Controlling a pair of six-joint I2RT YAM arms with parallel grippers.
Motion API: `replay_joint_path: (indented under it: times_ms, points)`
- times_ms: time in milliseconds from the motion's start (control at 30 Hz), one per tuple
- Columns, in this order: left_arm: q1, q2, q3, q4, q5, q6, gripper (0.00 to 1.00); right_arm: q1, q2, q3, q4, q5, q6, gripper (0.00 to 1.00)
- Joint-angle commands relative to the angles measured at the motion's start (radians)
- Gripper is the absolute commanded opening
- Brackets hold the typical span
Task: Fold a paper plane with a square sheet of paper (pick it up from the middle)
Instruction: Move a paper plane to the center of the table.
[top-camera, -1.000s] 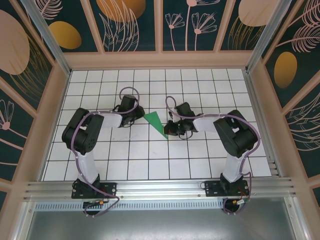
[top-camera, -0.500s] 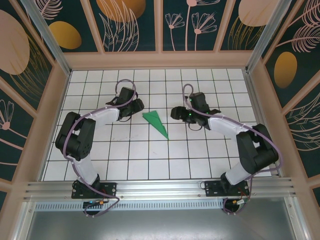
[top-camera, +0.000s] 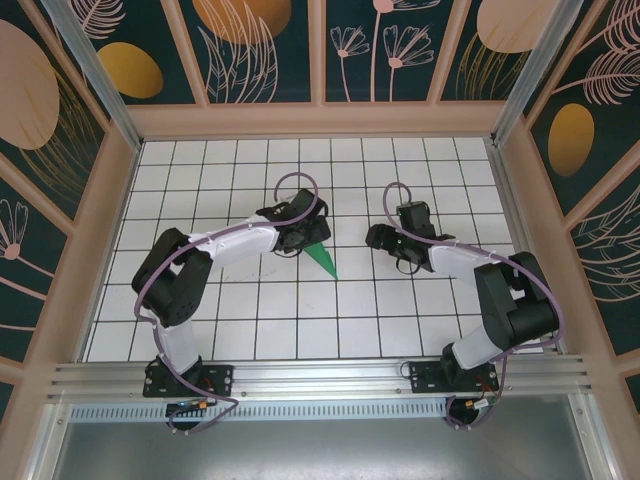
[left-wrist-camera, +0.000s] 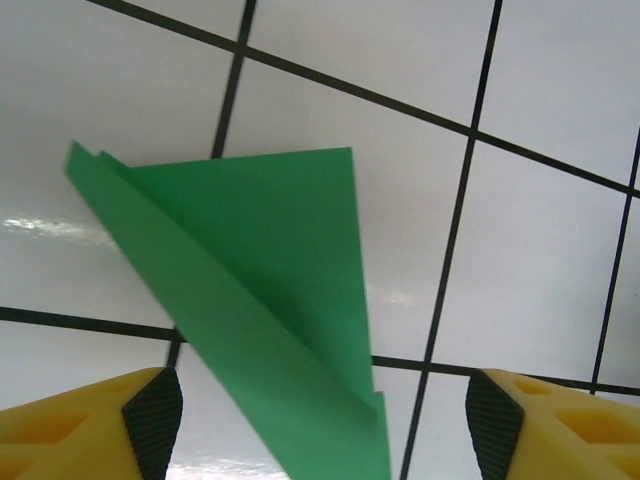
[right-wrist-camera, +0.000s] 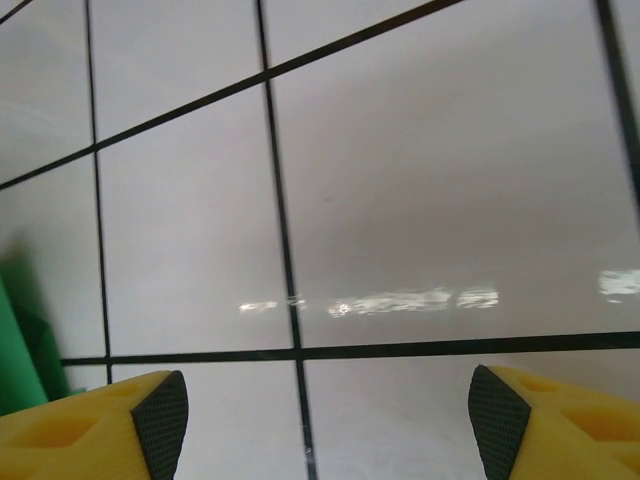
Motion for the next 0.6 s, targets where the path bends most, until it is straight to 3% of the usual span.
replay_joint_path:
  times_ms: [0, 300, 567]
  points:
    - [-0.005, 0.062, 0.073, -0.128, -0.029, -0.063, 0.72, -0.030, -0.020, -0.024, 0.044, 0.032, 0.038, 0.77]
    - [-0.015, 0.056, 0.109, -0.199, -0.016, -0.114, 0.51, -0.047, -0.027, -0.033, 0.051, -0.004, 0.058, 0.76]
    - [-0.016, -0.027, 0.078, -0.250, -0.023, -0.154, 0.24, -0.057, -0.031, -0.030, 0.053, -0.069, 0.063, 0.75]
